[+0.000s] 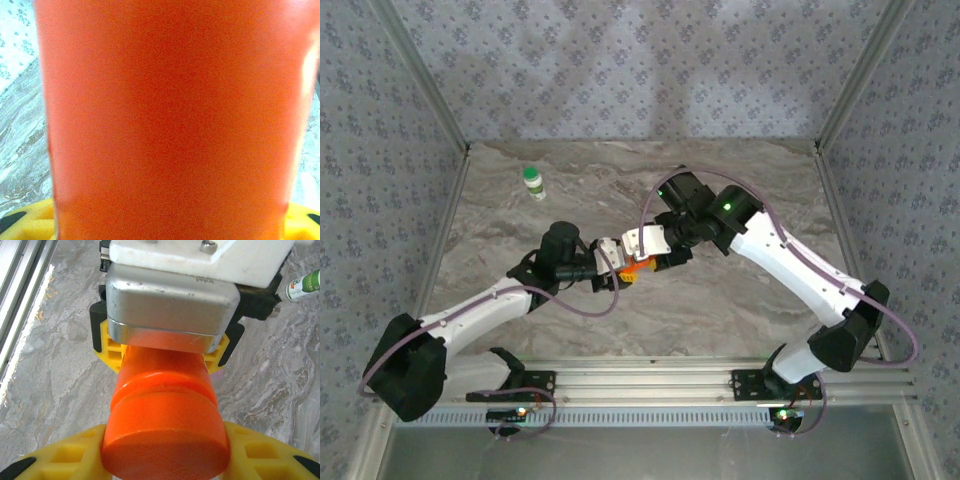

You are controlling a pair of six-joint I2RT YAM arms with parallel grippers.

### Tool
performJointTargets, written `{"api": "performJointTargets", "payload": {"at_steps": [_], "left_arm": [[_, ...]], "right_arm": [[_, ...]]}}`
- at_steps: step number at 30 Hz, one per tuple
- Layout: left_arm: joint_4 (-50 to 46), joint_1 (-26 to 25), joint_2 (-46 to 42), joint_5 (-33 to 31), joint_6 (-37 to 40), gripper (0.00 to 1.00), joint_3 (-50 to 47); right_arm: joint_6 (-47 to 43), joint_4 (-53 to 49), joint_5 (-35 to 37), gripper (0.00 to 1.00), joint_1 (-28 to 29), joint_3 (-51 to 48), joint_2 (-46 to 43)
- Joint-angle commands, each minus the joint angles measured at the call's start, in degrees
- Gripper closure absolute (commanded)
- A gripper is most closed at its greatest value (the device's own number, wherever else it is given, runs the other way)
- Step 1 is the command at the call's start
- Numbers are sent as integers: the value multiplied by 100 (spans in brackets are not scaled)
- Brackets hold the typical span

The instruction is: Sort the pills into containers

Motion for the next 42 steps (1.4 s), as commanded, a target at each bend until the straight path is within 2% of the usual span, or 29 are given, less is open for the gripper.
{"api": "performJointTargets", "payload": {"at_steps": [1,8,15,18,24,28,32,34,42], "left_arm": [[1066,6,-113,300,-340,100,567],[875,75,-43,477,-424,100,703],[353,221,199,1120,-403,100,1030],[246,224,271,1254,-390,100,1111],[18,309,414,1376,-333,100,1254],[21,341,450,1537,-333,100,1272],[241,322,349,1581,-151,100,1082],[353,269,263,1501,17,100,946],[457,38,82,765,357,100,813]], "right_arm": [[-213,-703,-701,97,229,-118,387],[-456,-208,315,97,560,-708,180],[-1622,1153,1002,98,1044,-1756,-647],[-1900,1263,1387,99,1289,-1842,-659],[-2227,1112,1584,100,1453,-1751,-627],[-2187,804,1186,100,1429,-1553,-593],[-1511,141,-145,99,1016,-1003,-453],[-1182,-67,-528,99,842,-806,-361],[779,-530,-928,100,658,-234,226]]}}
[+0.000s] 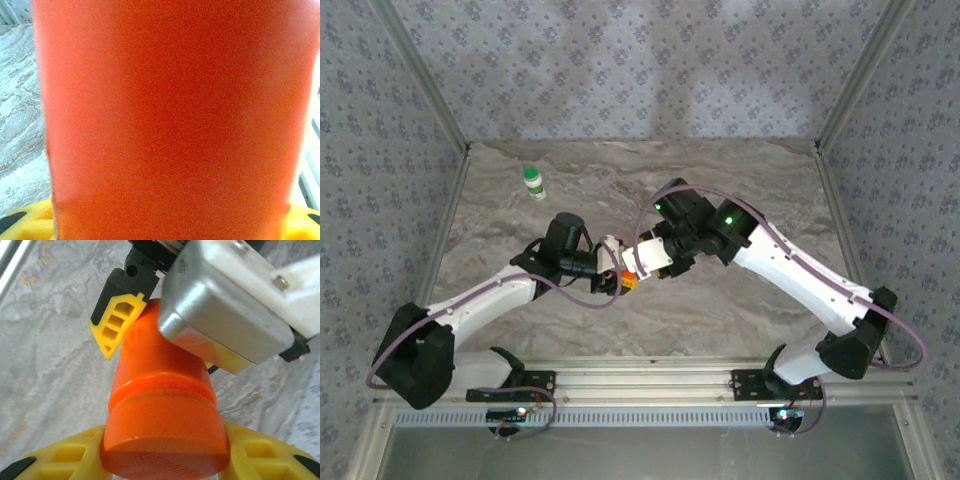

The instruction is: Sort the pills into containers

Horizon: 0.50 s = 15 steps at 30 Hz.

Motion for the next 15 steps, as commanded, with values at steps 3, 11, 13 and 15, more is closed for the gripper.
{"api": "performJointTargets", "payload": {"at_steps": [3,11,13,15], "left_arm": [[1577,-255,-396,-585,198,100,181],[2396,-366,-728,-1266,262,100,-320],[2311,-360,-801,-1286,271,100,-329],[2226,-349,-836,-1203,218,100,-307]], "right_arm": [[1421,-1261,-1905,100,132,455,850],[2379,-1759,-2455,100,-422,965,1227],[2330,-1840,-2295,100,-511,947,1190],[2375,-1671,-2205,100,-661,785,1053]]}}
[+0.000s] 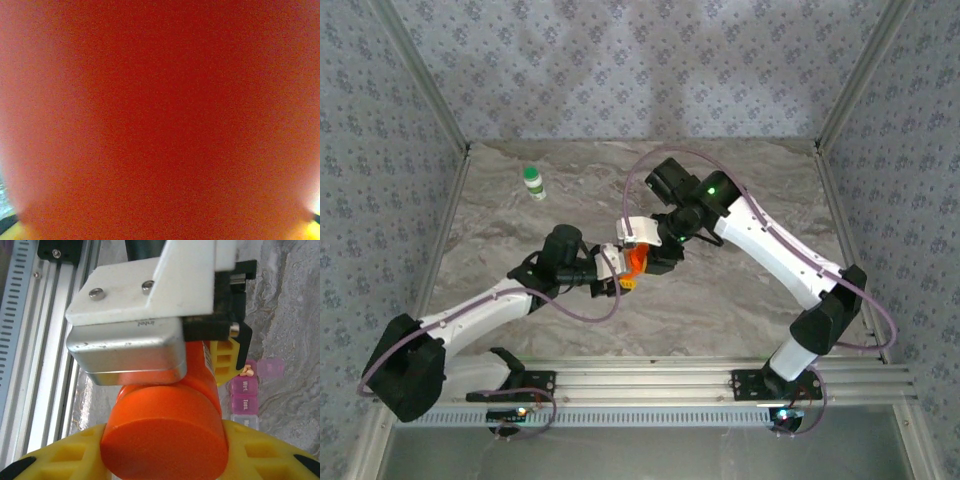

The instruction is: Sort the pills into containers

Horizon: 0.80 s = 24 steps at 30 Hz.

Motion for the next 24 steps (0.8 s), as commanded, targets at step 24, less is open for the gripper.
{"api": "performJointTargets", "payload": {"at_steps": [24], "left_arm": [[1314,82,111,389,-656,100,673]], "right_arm": [[-164,967,-922,100,-910,-1451,-967]]}}
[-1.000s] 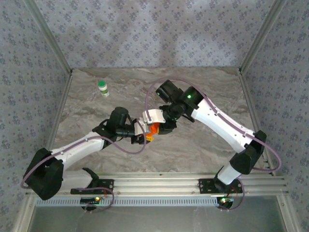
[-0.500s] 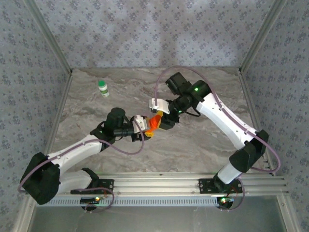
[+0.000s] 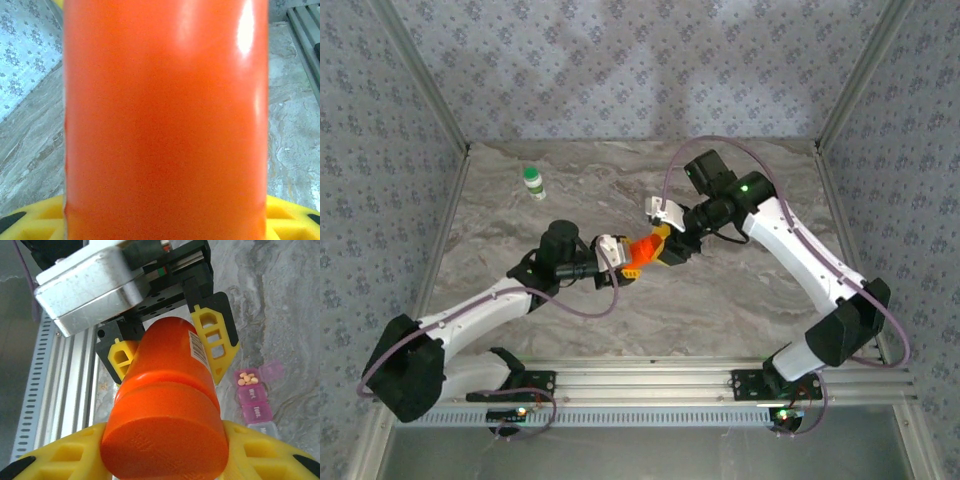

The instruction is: Sort the pills into containers

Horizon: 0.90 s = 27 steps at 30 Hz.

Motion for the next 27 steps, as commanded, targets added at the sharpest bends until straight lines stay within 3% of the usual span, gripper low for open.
{"api": "performJointTargets", "payload": {"at_steps": [1,7,11,20,27], "left_arm": [[499,52,112,329,-270,100,630],[190,182,223,786,-310,100,736],[-157,214,329,1115,-210,100,914],[-963,220,560,1758,196,100,1285],[-1081,222,466,2017,532,100,1324]], "right_arm": [[-751,158,659,100,250,-525,-368],[-2442,309,949,100,221,-1022,-1076],[-3060,990,1173,100,360,-1492,-1589],[-3754,1117,2552,100,1356,-1661,-1813],[-3543,474,2309,100,1617,-1490,-1528]]}}
